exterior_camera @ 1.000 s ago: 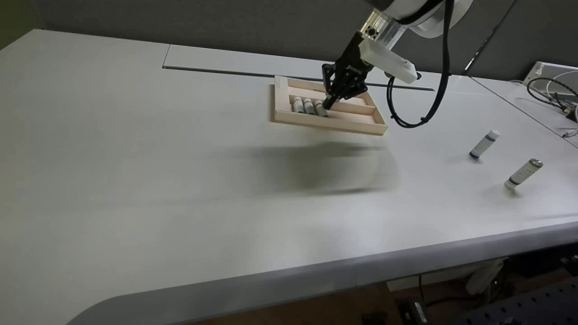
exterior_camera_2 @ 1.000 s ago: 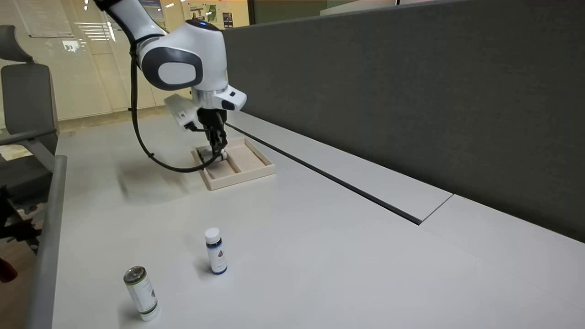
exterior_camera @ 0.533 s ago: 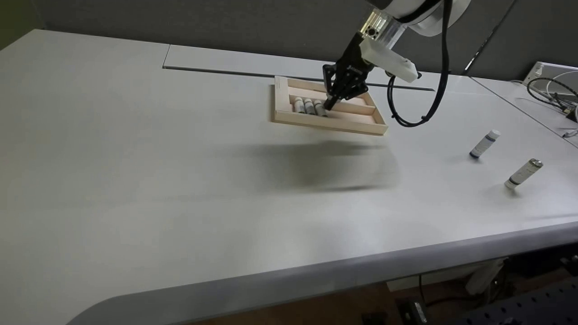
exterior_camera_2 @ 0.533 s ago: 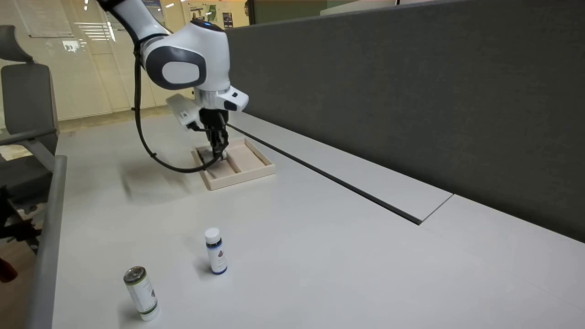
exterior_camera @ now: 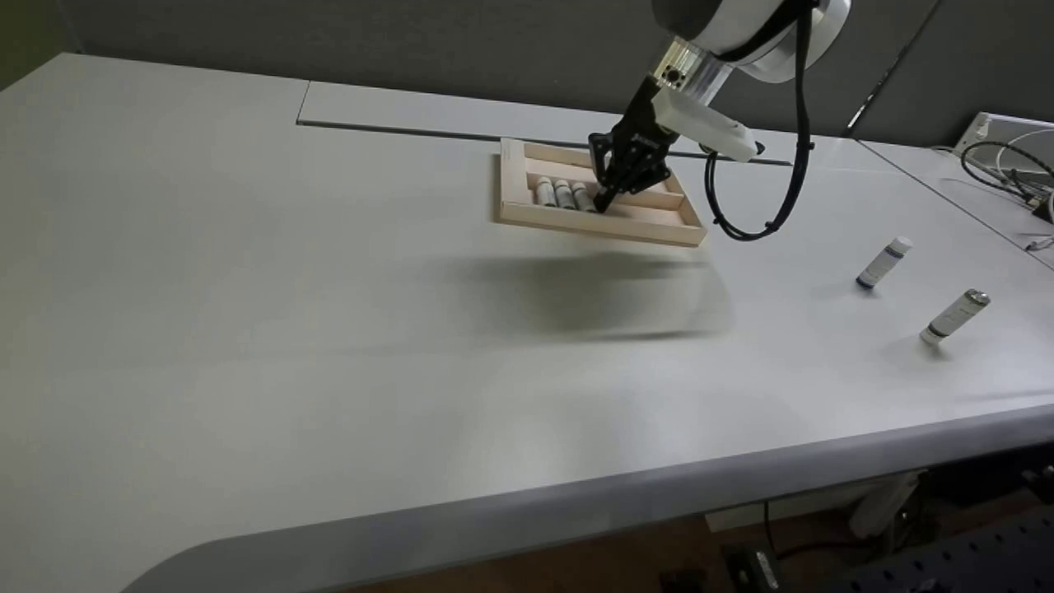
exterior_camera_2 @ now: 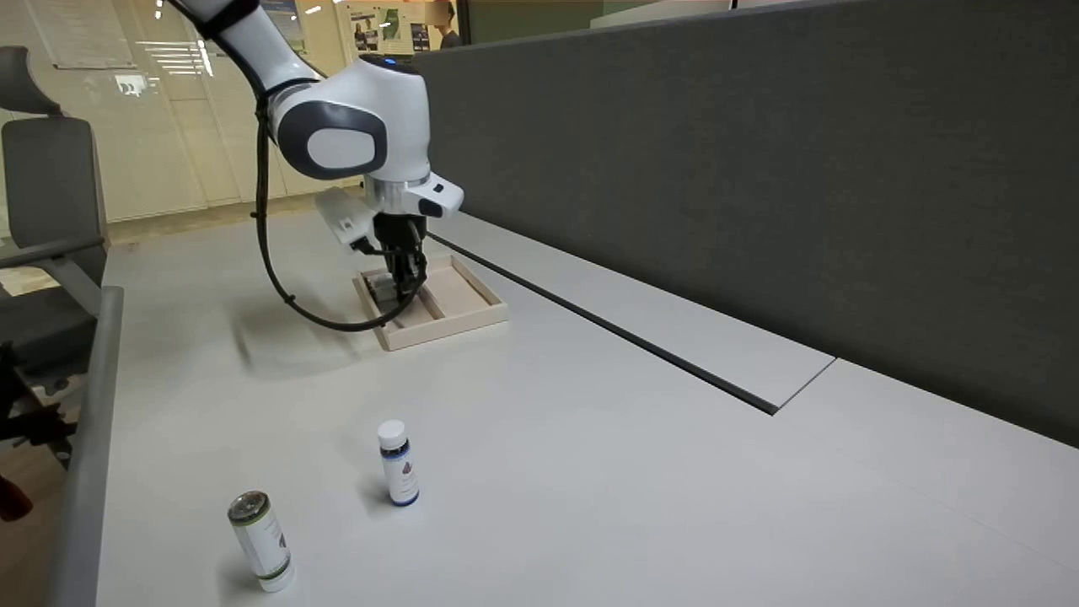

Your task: Put one of the bottles on the table in line with the other bottles on the tray

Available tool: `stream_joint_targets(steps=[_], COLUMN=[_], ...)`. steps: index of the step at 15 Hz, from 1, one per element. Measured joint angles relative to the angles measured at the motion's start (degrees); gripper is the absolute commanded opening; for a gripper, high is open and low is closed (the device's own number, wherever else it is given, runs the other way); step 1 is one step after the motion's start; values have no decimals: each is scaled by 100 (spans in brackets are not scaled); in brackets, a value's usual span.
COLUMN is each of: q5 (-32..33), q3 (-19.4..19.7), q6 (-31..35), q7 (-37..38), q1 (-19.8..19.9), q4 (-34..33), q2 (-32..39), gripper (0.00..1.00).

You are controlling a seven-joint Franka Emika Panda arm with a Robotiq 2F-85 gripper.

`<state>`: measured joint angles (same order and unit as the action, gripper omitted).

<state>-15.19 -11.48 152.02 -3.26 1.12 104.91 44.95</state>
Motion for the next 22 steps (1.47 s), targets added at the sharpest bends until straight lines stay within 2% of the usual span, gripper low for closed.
stream_joint_targets(steps=[9, 16, 17, 18, 22], q5=[64, 62, 66, 66, 79], q3=[-73, -176, -168, -163, -132], q6=[-21, -14, -19, -45, -587], q7=[-12, -130, -152, -191, -422], q1=[-348, -345, -325, -292, -83], q4=[-326, -406, -404, -393, -268], q2=[133, 90, 44, -36, -675], gripper=[0, 0, 26, 27, 53])
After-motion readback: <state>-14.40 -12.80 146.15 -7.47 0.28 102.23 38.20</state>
